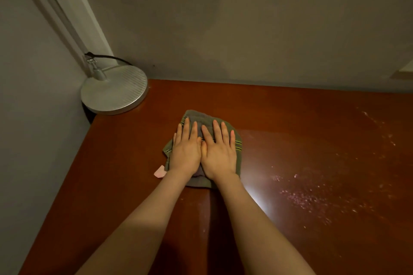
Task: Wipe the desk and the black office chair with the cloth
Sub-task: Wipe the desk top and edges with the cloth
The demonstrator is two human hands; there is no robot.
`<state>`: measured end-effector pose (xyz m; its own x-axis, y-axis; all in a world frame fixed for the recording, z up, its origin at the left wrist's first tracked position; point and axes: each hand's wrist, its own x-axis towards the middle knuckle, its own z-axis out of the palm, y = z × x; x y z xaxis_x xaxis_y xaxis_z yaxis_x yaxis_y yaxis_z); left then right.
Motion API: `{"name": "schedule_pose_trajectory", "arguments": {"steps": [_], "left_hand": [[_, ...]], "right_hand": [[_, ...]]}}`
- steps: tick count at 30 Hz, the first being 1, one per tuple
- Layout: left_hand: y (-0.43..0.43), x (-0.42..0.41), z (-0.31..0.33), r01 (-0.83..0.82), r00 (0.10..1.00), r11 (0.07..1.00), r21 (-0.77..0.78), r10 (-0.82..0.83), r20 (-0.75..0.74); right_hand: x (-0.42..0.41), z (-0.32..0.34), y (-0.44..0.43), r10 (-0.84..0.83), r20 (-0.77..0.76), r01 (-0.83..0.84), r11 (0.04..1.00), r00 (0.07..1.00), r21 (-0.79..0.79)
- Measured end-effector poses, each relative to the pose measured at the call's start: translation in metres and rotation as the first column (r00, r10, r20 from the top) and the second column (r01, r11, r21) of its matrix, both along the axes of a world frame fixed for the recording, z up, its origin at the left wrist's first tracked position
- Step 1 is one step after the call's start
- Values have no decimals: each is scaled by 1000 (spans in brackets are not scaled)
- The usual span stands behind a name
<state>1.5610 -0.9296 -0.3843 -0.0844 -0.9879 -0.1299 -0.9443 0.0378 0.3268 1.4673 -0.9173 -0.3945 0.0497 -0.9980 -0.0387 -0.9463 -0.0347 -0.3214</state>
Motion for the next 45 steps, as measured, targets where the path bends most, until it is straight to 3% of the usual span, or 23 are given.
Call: {"name": "schedule_pose_trajectory", "arguments": {"steps": [6,17,32,37,40,43,45], "left_hand": [[-4,-50,0,42,999,999,-18,-42,24],[-2,-200,3,244,970,968,-52,-244,10],[29,-412,-1,510,860,860,9,-509,-49],[39,-446,2,558,829,827,62,-554,-77],[38,-442,11,535,836,835,126,-504,-216],[46,-439,21,327,902,937,123,-270,-336],[48,-439,29,197,924,969,149,-133,-358]], "right_hand": [[-49,0,0,-35,-8,35,999,999,-3],[-196,1,17,-245,-48,245,970,968,-1],[-394,0,78,-549,-89,550,835,831,-15],[-425,4,91,-573,-90,576,817,815,16],[-425,9,94,-618,-59,619,785,784,11],[-423,21,93,-821,59,819,571,568,52],[-426,29,91,-858,104,853,512,503,103]]}}
